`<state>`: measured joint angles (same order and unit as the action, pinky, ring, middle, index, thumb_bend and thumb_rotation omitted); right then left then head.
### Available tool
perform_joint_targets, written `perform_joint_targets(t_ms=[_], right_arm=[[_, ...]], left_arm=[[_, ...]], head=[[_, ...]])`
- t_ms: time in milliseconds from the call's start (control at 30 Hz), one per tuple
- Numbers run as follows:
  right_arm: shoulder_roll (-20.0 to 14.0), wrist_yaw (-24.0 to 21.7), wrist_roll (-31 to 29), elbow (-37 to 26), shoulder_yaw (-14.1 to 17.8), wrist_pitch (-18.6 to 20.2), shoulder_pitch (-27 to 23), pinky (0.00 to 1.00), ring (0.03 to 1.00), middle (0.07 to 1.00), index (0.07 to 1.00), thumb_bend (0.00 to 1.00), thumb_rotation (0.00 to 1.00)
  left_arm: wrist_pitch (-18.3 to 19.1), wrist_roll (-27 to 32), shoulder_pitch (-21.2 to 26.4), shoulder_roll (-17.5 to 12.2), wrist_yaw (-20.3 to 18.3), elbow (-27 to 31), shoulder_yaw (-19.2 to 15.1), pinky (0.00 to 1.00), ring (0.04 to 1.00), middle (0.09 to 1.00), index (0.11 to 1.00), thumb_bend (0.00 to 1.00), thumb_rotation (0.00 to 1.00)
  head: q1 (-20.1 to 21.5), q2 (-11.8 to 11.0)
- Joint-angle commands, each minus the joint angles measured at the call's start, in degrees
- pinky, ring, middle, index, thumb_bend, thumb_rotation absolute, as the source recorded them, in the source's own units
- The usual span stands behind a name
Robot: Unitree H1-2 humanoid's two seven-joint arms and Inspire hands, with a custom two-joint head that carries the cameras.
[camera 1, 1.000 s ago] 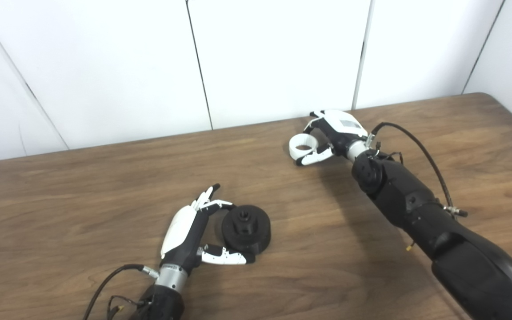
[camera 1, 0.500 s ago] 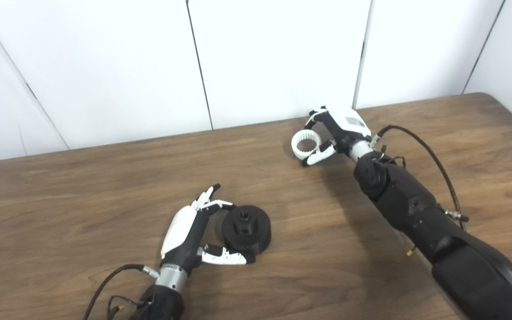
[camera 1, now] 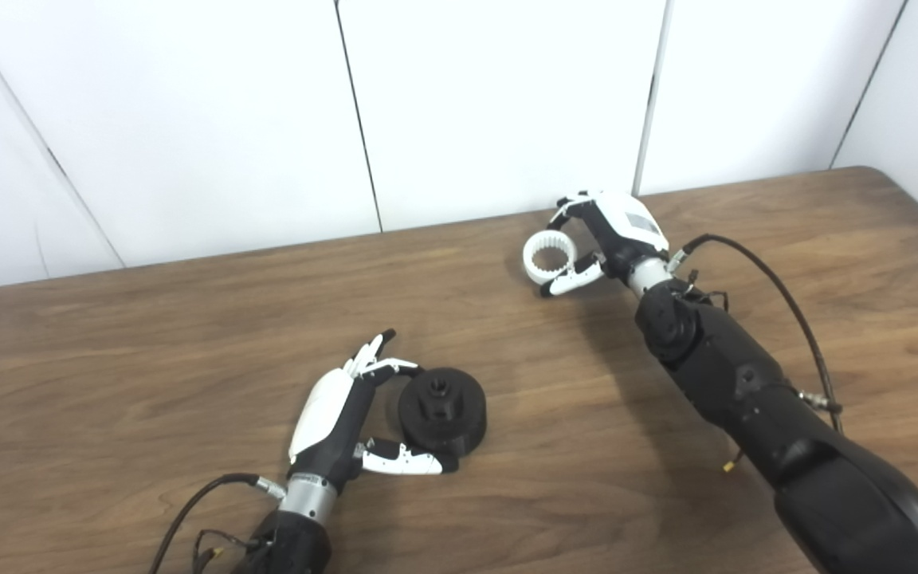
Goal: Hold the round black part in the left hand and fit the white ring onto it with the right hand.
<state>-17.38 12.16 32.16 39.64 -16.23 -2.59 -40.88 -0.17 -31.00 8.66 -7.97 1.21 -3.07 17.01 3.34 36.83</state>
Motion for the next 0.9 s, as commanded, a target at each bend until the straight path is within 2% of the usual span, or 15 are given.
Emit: perform_joint_targets(t_ms=[0,333,633,867], right_arm=[[-0.96,-0.3,-0.24,-5.7,1.12,0.09,-1.64,1.0,0.957,0.859,0.482,0.52,0.15],[-1.54,-6.02,-1.55,-20.29,4.05,3.29,2.28,1.0,0.977,0.87,0.481,0.52,0.15],[-2.01,-11.31,-2.74,-31.72,5.34,4.55,5.67,1.0,0.948,0.867,0.48,0.52,0.15],[-2.48,-14.63,-4.48,-38.08,5.74,2.62,9.03,0.97,0.936,0.862,0.481,0.52,0.15]], left_arm=[[-0.57,-1.06,0.95,-0.2,0.45,-0.17,-0.11,1.0,1.0,1.0,0.598,0.97,0.21],[-0.37,-1.21,1.19,-0.15,0.62,-0.12,0.03,1.0,1.0,1.0,0.602,0.97,0.22],[-0.41,-1.88,1.63,0.51,0.92,-0.71,0.58,1.0,1.0,1.0,0.601,0.97,0.22],[0.09,-2.79,2.05,1.45,1.13,-1.26,1.37,1.0,1.0,1.0,0.604,0.97,0.24]], head=[[-0.02,0.03],[-0.67,0.35],[-3.95,0.87],[-8.3,1.33]])
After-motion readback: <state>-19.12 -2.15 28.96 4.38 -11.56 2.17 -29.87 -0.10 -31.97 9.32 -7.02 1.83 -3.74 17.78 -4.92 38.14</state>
